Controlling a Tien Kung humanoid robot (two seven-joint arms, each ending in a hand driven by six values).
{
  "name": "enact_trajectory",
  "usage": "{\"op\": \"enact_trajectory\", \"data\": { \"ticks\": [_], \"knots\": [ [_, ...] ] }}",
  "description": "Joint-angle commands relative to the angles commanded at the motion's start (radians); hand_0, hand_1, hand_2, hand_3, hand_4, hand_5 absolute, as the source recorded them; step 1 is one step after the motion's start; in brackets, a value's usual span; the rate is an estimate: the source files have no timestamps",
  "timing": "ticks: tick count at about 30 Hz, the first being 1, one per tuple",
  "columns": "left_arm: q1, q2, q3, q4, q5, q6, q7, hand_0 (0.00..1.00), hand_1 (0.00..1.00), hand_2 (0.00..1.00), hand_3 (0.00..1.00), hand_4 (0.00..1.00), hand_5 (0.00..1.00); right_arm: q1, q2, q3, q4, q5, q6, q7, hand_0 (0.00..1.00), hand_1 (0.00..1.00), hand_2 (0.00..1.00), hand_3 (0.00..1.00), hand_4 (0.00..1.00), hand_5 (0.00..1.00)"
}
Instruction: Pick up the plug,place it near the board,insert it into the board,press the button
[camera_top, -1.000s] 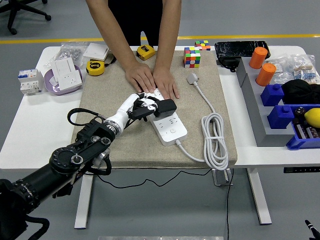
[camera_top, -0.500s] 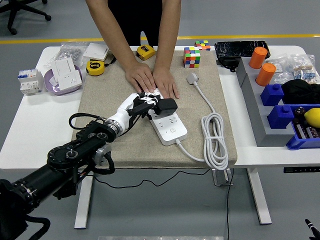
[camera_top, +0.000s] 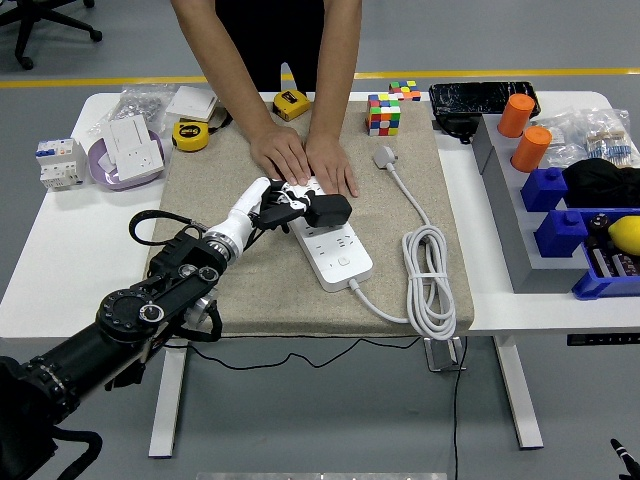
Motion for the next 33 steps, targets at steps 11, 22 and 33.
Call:
{"op": "enact_trajectory", "data": {
  "ticks": [11,22,33],
  "knots": [
    [-0.009,0.000,-0.051,0.013,0.453,0.060,0.021,0.251,0.125,0.172,0.273,0.659,0.351,-0.004,0.001,-0.003,0.000,0.005,0.001,0.001,0.745,0.742,0.721,0.773,0.998,0.977],
    [-0.014,0.000,-0.112,0.025,0.880,0.055,0.020,0.654,0.694,0.557,0.458,0.910,0.473,-0.004,0.002,-0.002,0.000,0.007,0.000,0.002,0.746,0.742,0.722,0.772,0.998,0.978],
    [-0.002,0.000,-0.233,-0.040,0.940,0.062,0.015,0.998,0.998,0.998,0.998,0.998,0.998,-0.004,0.004,0.008,0.000,0.007,-0.001,0.002,0.746,0.741,0.721,0.772,0.998,0.978]
  ]
}}
